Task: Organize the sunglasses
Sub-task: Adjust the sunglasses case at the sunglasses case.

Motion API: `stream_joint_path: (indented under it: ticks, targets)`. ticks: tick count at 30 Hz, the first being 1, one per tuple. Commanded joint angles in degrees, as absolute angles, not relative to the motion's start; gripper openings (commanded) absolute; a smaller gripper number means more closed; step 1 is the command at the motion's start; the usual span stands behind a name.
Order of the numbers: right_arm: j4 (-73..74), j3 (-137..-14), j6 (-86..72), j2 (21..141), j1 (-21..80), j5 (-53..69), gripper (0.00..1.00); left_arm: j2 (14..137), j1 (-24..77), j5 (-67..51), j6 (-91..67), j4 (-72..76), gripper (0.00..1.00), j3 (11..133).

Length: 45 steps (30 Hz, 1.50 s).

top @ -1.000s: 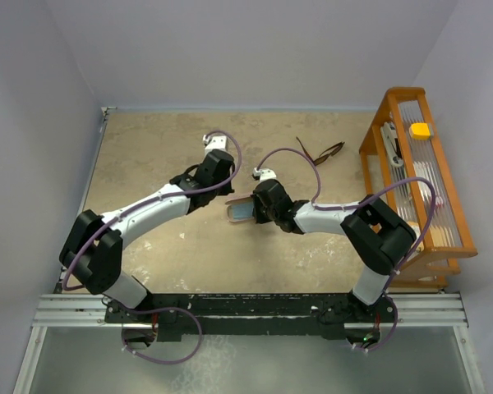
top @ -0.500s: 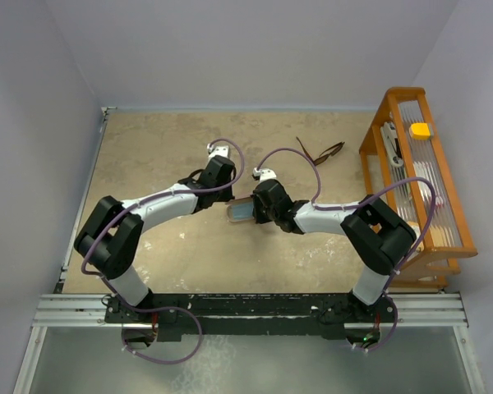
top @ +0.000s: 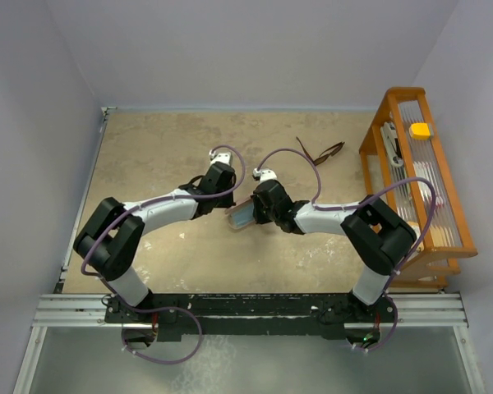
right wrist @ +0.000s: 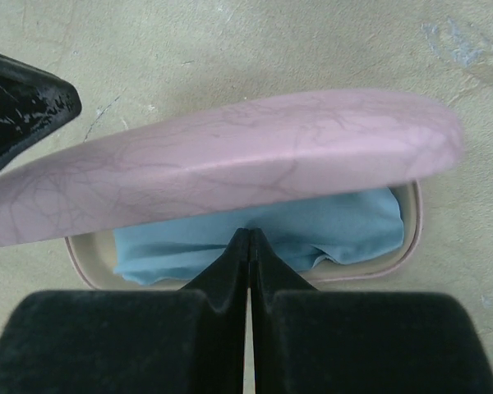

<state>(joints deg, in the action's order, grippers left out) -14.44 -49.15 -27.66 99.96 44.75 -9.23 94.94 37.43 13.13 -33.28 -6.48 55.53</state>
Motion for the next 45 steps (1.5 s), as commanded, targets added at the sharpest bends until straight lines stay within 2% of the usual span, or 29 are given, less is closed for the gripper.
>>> stream_joint_path:
  ticks: [1, 39, 45]
  targets:
    - [-13.4, -48.8, -27.0, 97.4, 45.2, -9.2, 0.00, 92.0, 38.4, 12.3, -33.0, -4.2, 0.00, 55.3]
    - [-10.0, -53.0, -23.3, 93.7, 45.1, -12.7, 0.00, 90.6, 42.4, 14.0, -35.4, -3.1, 0.00, 51.6]
    - [-8.1, -52.6, -22.8, 88.5, 44.1, -16.0, 0.05, 91.1, 42.4, 14.1, -35.0, -2.5, 0.00, 51.6]
